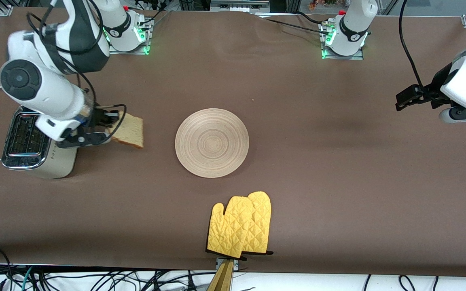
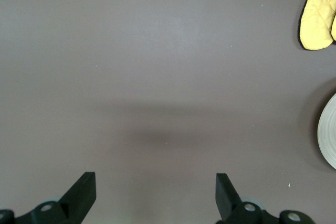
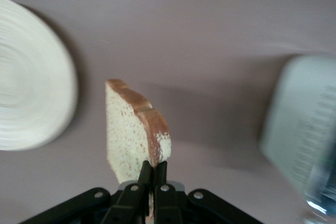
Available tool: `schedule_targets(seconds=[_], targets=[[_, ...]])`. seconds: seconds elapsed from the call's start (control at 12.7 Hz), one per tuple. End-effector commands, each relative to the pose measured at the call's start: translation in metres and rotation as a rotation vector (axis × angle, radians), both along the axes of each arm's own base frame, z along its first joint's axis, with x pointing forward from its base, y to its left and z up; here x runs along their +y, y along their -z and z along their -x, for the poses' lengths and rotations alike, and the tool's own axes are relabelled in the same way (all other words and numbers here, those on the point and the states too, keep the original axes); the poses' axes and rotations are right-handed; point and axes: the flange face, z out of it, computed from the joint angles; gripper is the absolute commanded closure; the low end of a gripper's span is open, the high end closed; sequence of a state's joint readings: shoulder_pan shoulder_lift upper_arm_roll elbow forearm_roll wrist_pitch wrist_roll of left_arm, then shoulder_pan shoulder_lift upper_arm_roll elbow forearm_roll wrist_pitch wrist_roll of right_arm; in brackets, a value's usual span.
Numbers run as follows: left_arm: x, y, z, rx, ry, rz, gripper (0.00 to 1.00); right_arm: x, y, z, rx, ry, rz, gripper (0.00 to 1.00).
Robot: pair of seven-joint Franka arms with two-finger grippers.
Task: Move plate and put bread in toaster
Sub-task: 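Carry the bread slice with the right gripper to the toaster slot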
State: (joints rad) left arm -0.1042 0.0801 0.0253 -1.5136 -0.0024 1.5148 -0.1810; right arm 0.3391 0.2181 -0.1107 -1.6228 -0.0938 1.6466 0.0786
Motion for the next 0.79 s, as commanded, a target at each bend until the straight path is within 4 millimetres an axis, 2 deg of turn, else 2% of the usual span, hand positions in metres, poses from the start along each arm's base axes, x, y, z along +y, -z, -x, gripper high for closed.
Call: schedule_targets(seconds=[0.0, 0.08, 0.24, 0.39, 0.47, 0.71], targets=[[0.000, -0.007, -0.002, -0.004, -0.004, 0.016, 0.00, -0.047, -0.026, -0.010, 0.021, 0.012, 0.173, 1.00], [0.000, -0.007, -0.002, -0.004, -0.004, 0.016, 0.00, -0.067, -0.033, -0.012, 0.026, 0.014, 0.234, 1.00], [-0.001, -0.007, -0.002, -0.006, -0.002, 0.016, 0.00, -0.124, -0.053, -0.019, 0.033, -0.023, 0.338, 1.00], [-0.001, -0.007, -0.003, -0.006, -0.002, 0.016, 0.00, -0.187, -0.054, -0.020, 0.086, -0.030, 0.349, 1.00], [-0.001, -0.007, -0.003, -0.006, -0.002, 0.016, 0.00, -0.205, -0.050, -0.021, 0.095, -0.024, 0.349, 1.00], [-0.002, -0.007, -0.003, -0.006, -0.001, 0.015, 0.00, -0.241, -0.016, -0.025, 0.152, 0.021, 0.357, 1.00]])
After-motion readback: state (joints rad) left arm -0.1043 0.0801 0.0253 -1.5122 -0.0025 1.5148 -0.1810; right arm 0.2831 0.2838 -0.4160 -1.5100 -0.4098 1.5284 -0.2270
